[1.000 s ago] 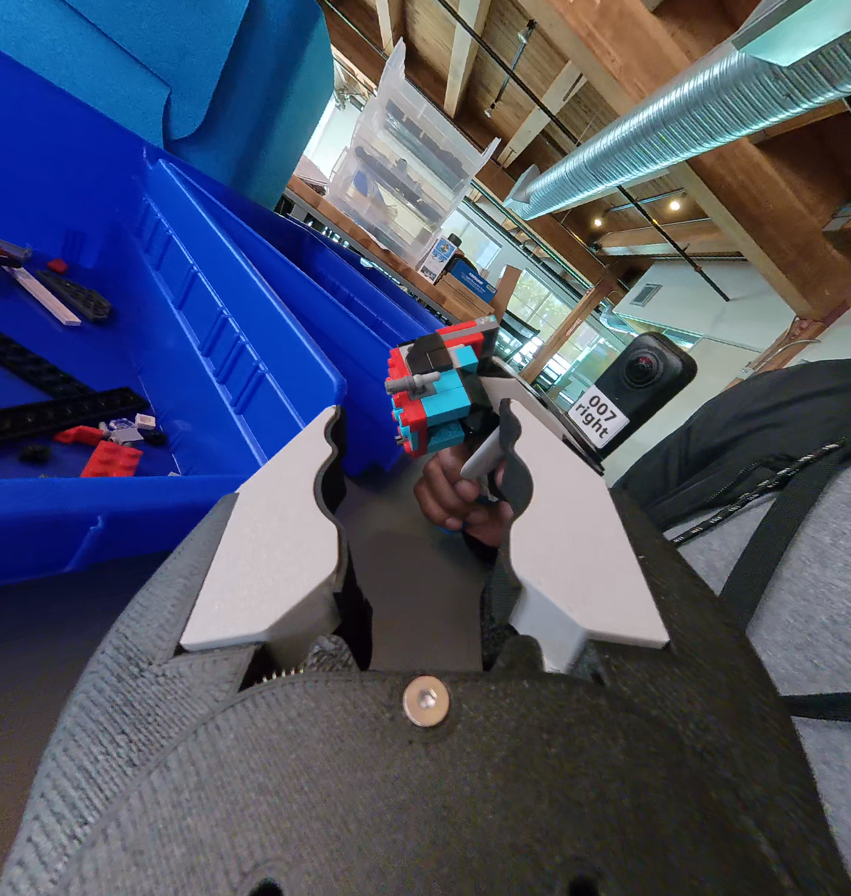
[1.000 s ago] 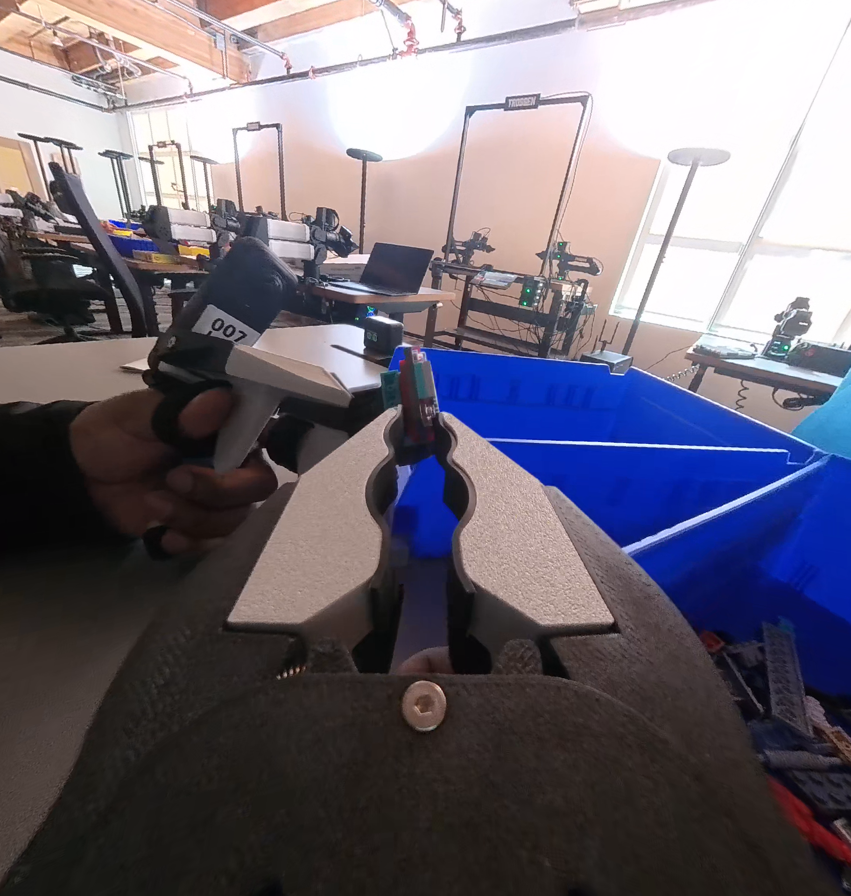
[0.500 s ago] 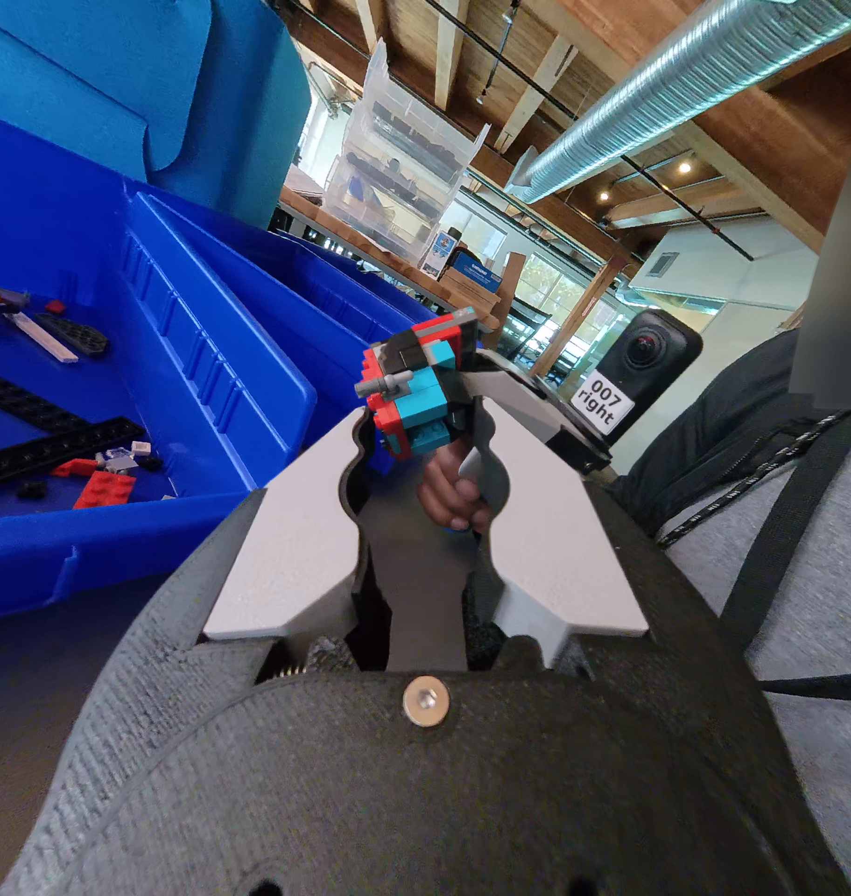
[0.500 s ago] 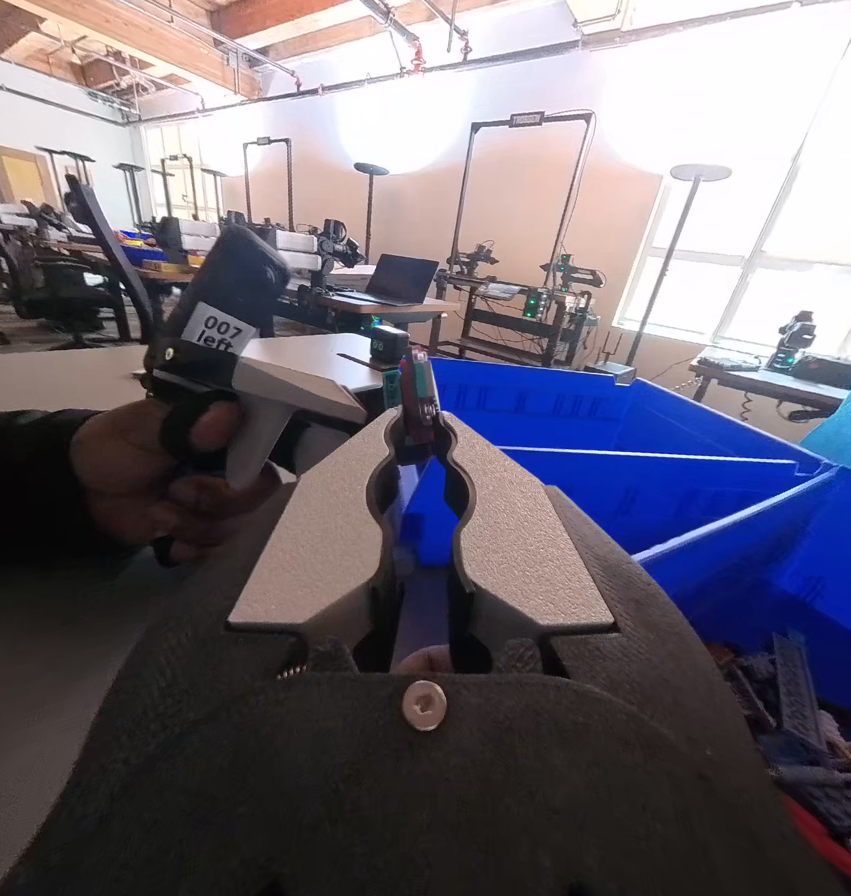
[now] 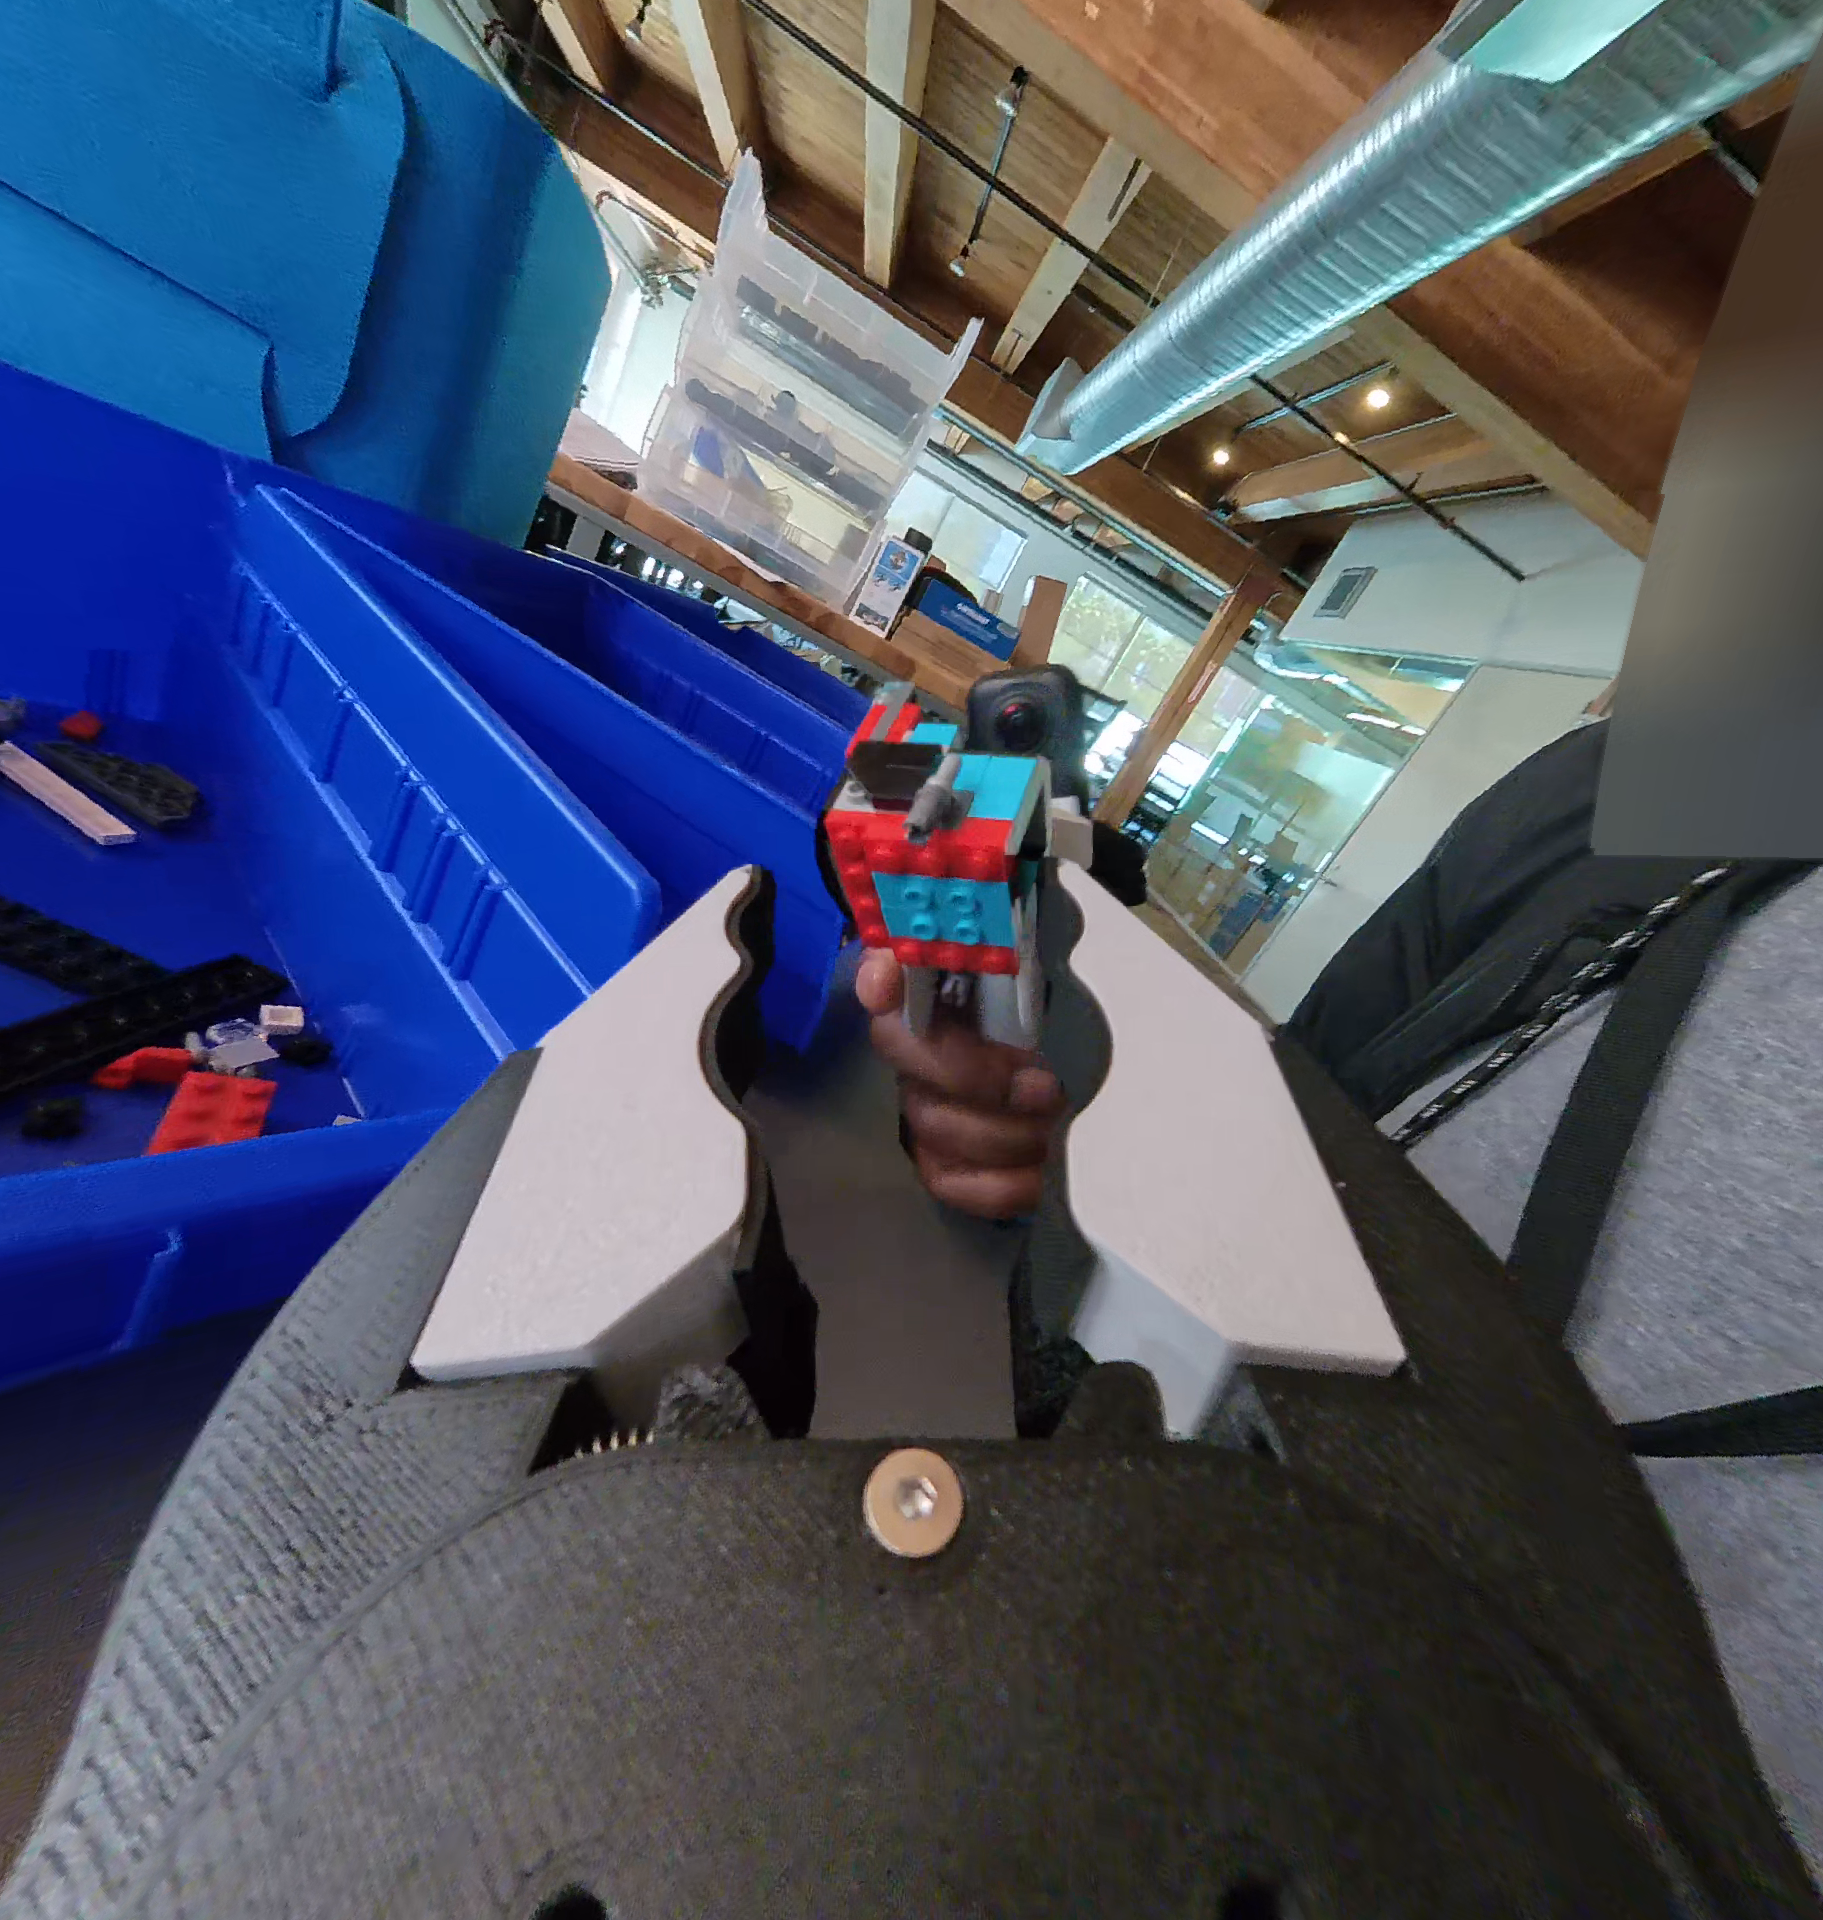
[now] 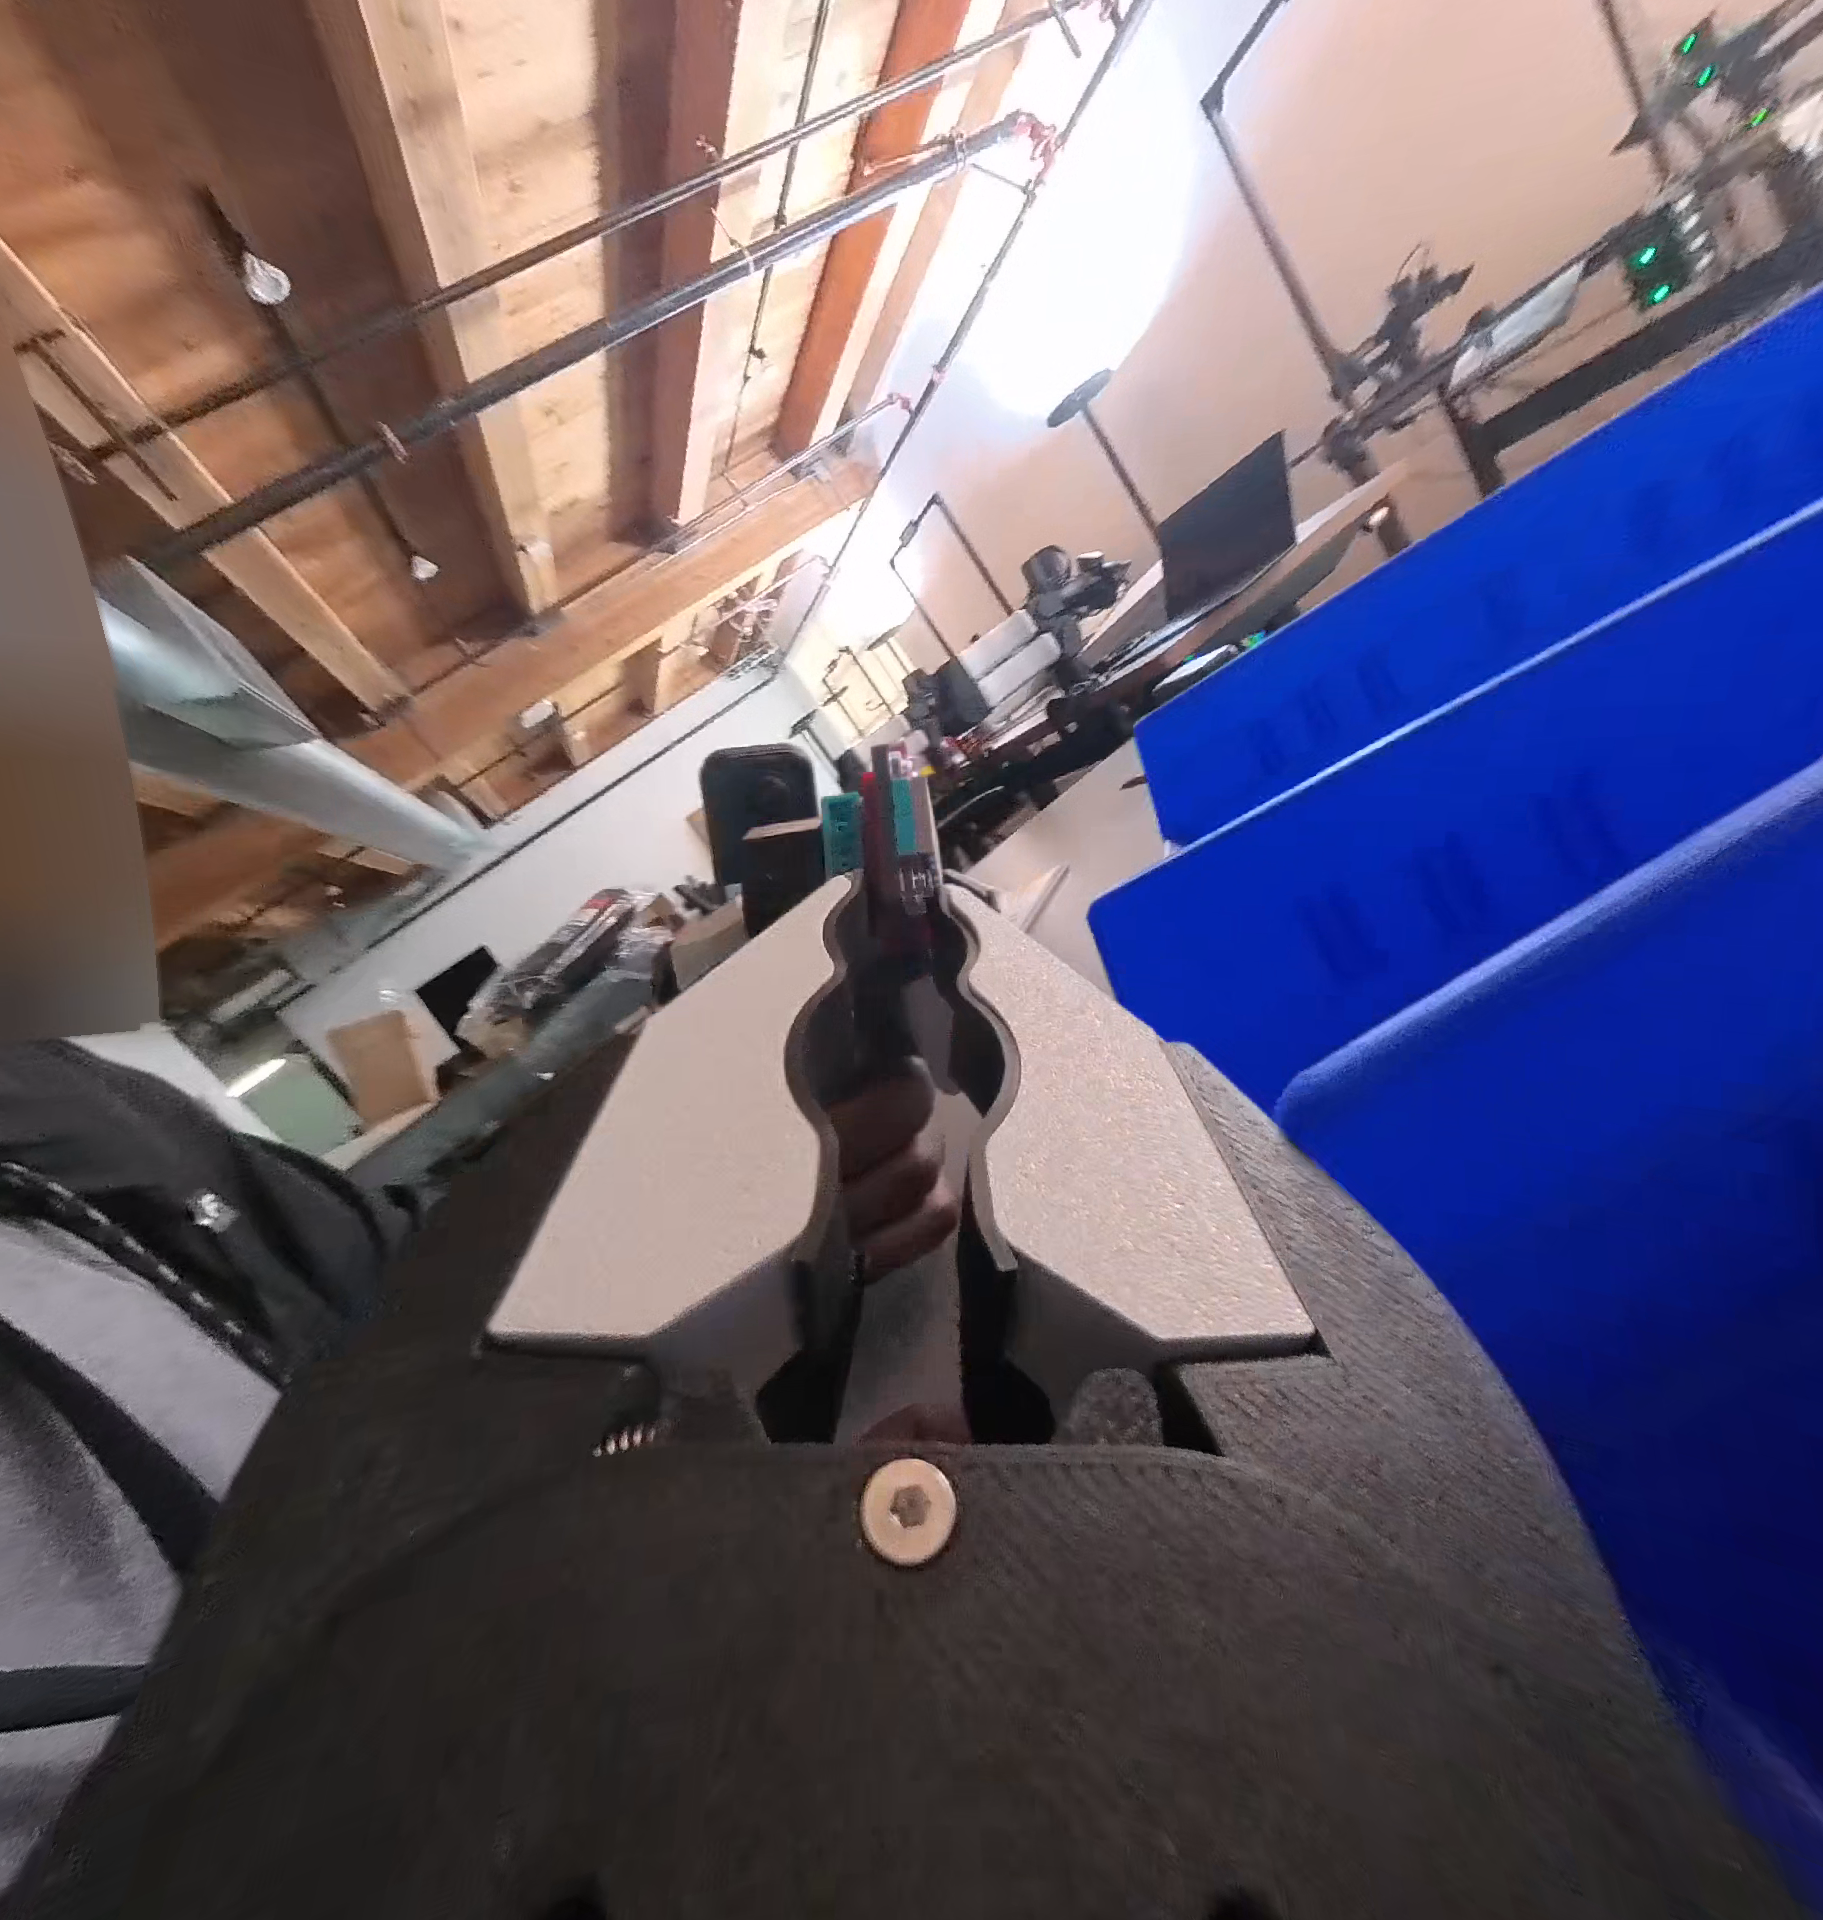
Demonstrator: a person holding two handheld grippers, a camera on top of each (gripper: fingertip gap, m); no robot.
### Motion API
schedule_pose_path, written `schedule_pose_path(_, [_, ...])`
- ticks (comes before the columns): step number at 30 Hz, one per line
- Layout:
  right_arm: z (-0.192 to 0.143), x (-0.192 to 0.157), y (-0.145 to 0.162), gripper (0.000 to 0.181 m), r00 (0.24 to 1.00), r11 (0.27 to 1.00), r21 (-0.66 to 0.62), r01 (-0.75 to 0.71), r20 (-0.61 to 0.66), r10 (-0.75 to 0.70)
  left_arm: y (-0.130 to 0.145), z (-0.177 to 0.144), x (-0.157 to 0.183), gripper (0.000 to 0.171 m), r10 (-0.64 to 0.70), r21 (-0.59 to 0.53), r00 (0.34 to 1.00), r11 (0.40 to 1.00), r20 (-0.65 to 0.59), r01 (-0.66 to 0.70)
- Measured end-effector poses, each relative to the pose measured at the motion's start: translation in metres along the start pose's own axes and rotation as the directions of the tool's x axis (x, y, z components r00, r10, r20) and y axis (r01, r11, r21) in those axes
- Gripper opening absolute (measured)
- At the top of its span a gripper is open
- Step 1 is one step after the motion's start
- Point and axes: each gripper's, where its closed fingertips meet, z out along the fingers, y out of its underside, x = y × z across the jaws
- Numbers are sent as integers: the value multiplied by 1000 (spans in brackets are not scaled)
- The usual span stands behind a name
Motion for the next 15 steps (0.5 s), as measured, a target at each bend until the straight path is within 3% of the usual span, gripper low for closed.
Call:
schedule_pose_path(8, [3,-2,9,11,992,993,-35,-116,50,117,-3,-2,7,42,-115,27,988,993,-101,118])
schedule_pose_path(15, [4,-1,10,12,993,993,-40,-108,45,109,-3,-2,7,42,-79,22,994,996,-78,81])
